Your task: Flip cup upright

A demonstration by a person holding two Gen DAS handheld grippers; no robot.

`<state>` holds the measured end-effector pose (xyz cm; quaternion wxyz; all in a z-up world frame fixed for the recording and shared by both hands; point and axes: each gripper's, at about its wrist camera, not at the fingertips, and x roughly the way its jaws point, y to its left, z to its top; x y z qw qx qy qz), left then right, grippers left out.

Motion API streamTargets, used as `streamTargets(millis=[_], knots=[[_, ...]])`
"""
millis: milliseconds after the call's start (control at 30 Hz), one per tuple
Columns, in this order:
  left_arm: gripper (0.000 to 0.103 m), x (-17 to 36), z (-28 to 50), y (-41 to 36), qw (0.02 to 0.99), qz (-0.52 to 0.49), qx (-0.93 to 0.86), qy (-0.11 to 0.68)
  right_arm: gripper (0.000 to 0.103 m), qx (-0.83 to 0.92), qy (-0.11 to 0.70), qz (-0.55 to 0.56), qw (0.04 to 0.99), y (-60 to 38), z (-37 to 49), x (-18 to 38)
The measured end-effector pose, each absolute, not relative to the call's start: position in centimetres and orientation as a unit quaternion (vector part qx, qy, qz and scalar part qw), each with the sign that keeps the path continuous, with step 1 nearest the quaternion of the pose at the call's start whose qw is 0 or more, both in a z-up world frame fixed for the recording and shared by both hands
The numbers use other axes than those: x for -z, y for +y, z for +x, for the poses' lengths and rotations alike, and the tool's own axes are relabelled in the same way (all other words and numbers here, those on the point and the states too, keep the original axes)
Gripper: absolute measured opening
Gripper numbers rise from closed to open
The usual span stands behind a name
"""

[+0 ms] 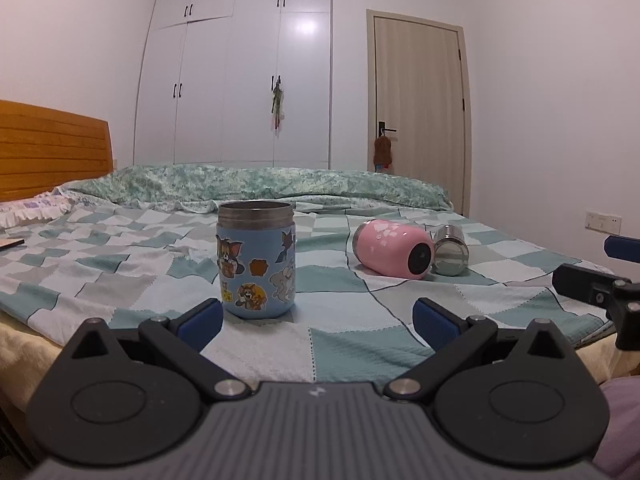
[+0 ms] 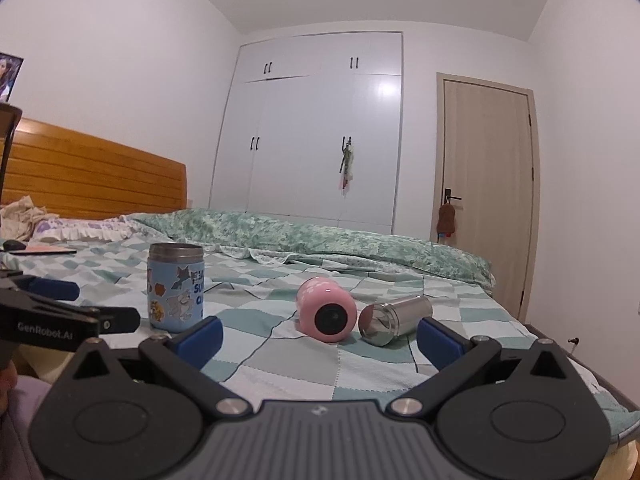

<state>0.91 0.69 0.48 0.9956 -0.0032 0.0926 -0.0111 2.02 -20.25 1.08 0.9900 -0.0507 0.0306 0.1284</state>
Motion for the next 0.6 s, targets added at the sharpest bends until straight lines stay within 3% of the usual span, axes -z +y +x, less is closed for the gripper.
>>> streamTargets(millis=[600], knots=[[0.103,-0.48,0.46,0.56,0.996,-0.005,0.012,0.084,0.103,-0.124,0.031,-0.048,0.991,-20.16,1.87,-0.89]])
